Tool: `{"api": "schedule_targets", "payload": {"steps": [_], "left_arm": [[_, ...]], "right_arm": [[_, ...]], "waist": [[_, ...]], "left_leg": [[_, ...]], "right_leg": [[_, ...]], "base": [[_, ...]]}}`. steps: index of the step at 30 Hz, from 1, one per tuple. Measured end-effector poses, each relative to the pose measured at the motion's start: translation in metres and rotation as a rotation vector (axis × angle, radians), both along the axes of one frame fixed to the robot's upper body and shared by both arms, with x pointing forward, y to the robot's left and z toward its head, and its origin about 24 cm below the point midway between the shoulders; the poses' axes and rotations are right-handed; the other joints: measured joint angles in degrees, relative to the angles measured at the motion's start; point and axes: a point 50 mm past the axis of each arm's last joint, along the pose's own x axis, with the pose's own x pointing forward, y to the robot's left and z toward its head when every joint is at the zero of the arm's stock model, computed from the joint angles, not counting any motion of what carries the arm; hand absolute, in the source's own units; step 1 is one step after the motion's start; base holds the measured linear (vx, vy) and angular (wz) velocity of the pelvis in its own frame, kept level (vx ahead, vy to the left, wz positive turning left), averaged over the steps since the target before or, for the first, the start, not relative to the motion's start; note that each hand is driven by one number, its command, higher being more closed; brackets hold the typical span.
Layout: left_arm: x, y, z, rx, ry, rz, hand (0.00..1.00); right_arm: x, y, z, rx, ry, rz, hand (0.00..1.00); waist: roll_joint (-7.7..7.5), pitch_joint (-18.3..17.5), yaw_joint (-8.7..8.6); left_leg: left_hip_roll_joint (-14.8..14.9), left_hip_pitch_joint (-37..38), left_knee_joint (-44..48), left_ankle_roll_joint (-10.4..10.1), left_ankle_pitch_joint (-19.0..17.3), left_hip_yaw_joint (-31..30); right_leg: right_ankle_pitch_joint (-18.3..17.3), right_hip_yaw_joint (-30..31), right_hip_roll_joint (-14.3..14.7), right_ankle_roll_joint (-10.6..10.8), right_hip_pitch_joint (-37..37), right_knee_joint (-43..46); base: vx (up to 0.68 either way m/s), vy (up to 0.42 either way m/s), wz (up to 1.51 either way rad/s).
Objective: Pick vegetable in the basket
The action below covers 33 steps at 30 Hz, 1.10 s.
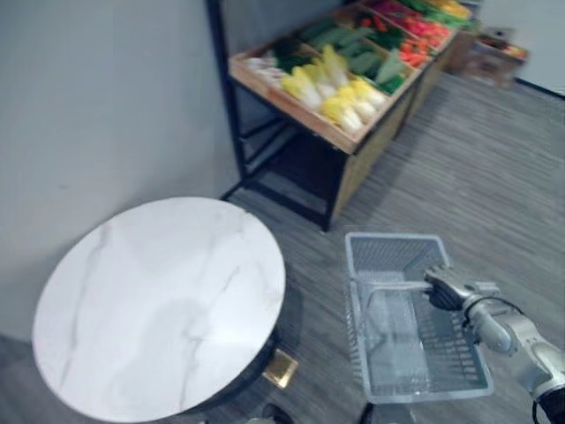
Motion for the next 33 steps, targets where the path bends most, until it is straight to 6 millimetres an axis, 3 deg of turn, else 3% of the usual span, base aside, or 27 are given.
{"api": "schedule_targets", "payload": {"steps": [1, 2, 5, 8, 9, 10, 12, 14, 15, 16, 17, 19, 20, 21, 22, 25, 27, 33], "left_arm": [[0.006, -0.001, 0.001, -0.003, -0.012, -0.007, 0.00], [0.009, -0.002, 0.001, -0.007, -0.020, -0.011, 0.00], [0.008, -0.005, 0.000, -0.014, -0.013, -0.003, 0.00], [0.008, -0.010, -0.002, -0.023, -0.012, -0.002, 0.00], [0.008, -0.015, -0.003, -0.033, -0.014, 0.006, 0.00], [0.008, -0.016, -0.003, -0.034, -0.014, 0.008, 0.00], [0.004, -0.014, -0.003, -0.027, -0.009, 0.010, 0.00], [0.000, -0.014, -0.003, -0.025, 0.000, 0.013, 0.00], [-0.005, -0.015, -0.005, -0.030, 0.012, 0.019, 0.00], [-0.018, -0.018, -0.006, -0.040, 0.036, 0.047, 0.00], [-0.023, -0.020, -0.007, -0.045, 0.048, 0.057, 0.00], [-0.035, -0.026, -0.009, -0.062, 0.075, 0.084, 0.00], [-0.040, -0.027, -0.010, -0.065, 0.086, 0.088, 0.00], [-0.041, -0.027, -0.010, -0.065, 0.087, 0.089, 0.00], [-0.041, -0.027, -0.010, -0.065, 0.088, 0.096, 0.00], [-0.035, -0.021, -0.008, -0.053, 0.066, 0.113, 0.00], [-0.031, -0.021, -0.008, -0.054, 0.055, 0.109, 0.00], [-0.025, -0.022, -0.007, -0.053, 0.037, 0.092, 0.00]], "right_arm": [[0.001, 0.001, 0.001, 0.003, -0.004, 0.000, 1.00], [0.001, 0.003, -0.001, 0.013, -0.001, -0.003, 1.00], [-0.002, 0.006, -0.006, 0.036, 0.012, -0.004, 1.00], [-0.004, 0.006, -0.008, 0.039, 0.019, -0.004, 1.00], [-0.008, 0.004, -0.013, 0.038, 0.039, -0.020, 1.00], [-0.015, 0.001, -0.021, 0.039, 0.069, -0.035, 1.00], [-0.024, -0.001, -0.030, 0.038, 0.106, -0.049, 1.00], [-0.023, -0.003, -0.028, 0.041, 0.092, -0.057, 1.00], [-0.023, -0.003, -0.027, 0.044, 0.085, -0.057, 1.00], [-0.023, -0.001, -0.027, 0.053, 0.082, -0.055, 1.00], [-0.022, -0.001, -0.027, 0.056, 0.081, -0.053, 1.00], [-0.020, -0.001, -0.028, 0.057, 0.082, -0.056, 1.00], [-0.017, -0.002, -0.030, 0.053, 0.090, -0.059, 1.00], [-0.017, -0.002, -0.030, 0.051, 0.092, -0.060, 1.00], [-0.013, -0.004, -0.030, 0.041, 0.094, -0.067, 1.00], [-0.010, -0.003, -0.032, 0.031, 0.109, -0.063, 1.00], [-0.007, 0.000, -0.029, 0.034, 0.097, -0.041, 1.00], [-0.009, 0.008, -0.030, 0.064, 0.107, -0.002, 1.00]], "waist": [[-0.04, -0.03, -0.02], [-0.19, -0.13, -0.14], [-0.12, -0.33, -0.10], [1.24, -1.15, -0.28], [2.57, -1.10, -0.36], [2.69, -1.17, -0.36], [1.67, -0.80, -0.30], [1.60, -0.76, -0.03], [1.62, -0.72, 0.05], [1.67, -0.76, 0.55], [1.71, -0.77, 0.69], [2.04, -0.95, 1.49], [2.07, -0.98, 1.74], [2.08, -0.98, 1.74], [2.93, -1.40, 1.70], [1.35, -0.61, 1.80], [2.03, -0.65, 1.82], [1.93, -0.67, 1.99]], "left_leg": [[-0.04, -1.12, 0.27, 0.56, 0.42, 1.51], [0.10, -2.30, 1.30, 0.95, 0.72, 2.41], [1.14, -2.91, 3.92, 1.38, 1.11, 5.32], [4.47, -5.22, 7.92, 1.70, 2.01, 6.23], [7.54, -5.87, 10.40, 1.79, 2.99, 5.58], [9.39, -6.06, 12.56, 1.45, 4.67, 3.98], [11.48, -5.58, 16.07, -0.24, 8.81, 0.41], [11.05, -5.39, 17.03, -2.30, 12.72, -6.69], [9.77, -5.42, 16.91, -3.34, 14.50, -12.74], [6.63, -5.31, 16.06, -5.31, 15.88, -23.82], [5.06, -5.32, 15.08, -6.80, 14.61, -28.00], [-1.84, -3.91, 8.59, -10.25, 10.22, -40.97], [-4.09, -2.38, 2.99, -10.27, 8.45, -45.69], [-4.30, -2.12, 2.12, -10.24, 8.24, -46.10], [-4.97, 0.25, -2.36, -10.86, 6.55, -51.22], [-6.26, -0.16, -0.75, -10.64, 4.77, -51.49], [-6.14, 0.29, 0.33, -10.40, 1.56, -49.88], [-6.43, 0.74, 0.11, -10.10, -1.19, -46.70]], "right_leg": [[1.16, 1.04, -0.45, 2.10, 2.15, -1.93], [0.75, 0.89, -0.74, 7.11, 5.02, -7.06], [-3.30, -0.05, -0.21, 11.94, 8.09, -15.83], [-5.90, -1.97, 2.51, 14.27, 10.08, -23.06], [-5.70, -2.65, 4.95, 13.55, 11.41, -25.26], [-5.79, -2.87, 5.94, 13.26, 12.56, -25.48], [-6.54, -2.41, 6.53, 11.85, 14.02, -25.02], [-7.34, 0.23, 6.31, 10.57, 14.24, -24.53], [-7.44, 2.38, 6.14, 10.49, 14.11, -24.53], [-7.33, 6.44, 5.87, 10.35, 13.43, -24.57], [-7.10, 8.49, 5.84, 10.00, 12.83, -24.58], [-5.43, 14.54, 6.33, 9.25, 9.56, -24.66], [-4.69, 17.35, 6.94, 9.52, 7.61, -24.57], [-4.63, 17.71, 7.05, 9.58, 7.37, -24.55], [-3.76, 19.90, 8.11, 10.75, 5.10, -25.02], [-0.22, 22.66, 6.95, 11.73, 5.48, -28.56], [0.64, 24.52, 7.17, 12.65, 5.16, -29.19], [1.32, 29.26, 7.14, 12.28, 1.94, -29.84]], "base": [[-0.14, -0.015, -0.84], [-0.11, -0.068, -0.65], [-0.09, -0.193, -0.44], [-0.13, -0.344, -0.29], [-0.13, -0.326, -0.03], [-0.13, -0.247, 0.05], [-0.17, -0.189, -0.13], [-0.12, -0.119, -0.55], [-0.08, -0.084, -1.08], [-0.09, -0.081, -1.25], [-0.04, -0.023, -1.41], [0.02, 0.106, -1.41], [0.03, 0.129, -1.08], [0.05, 0.097, -0.92], [0.07, 0.097, -0.65], [0.05, 0.130, -0.55], [-0.01, 0.133, -0.46], [-0.05, 0.055, -0.45]]}}
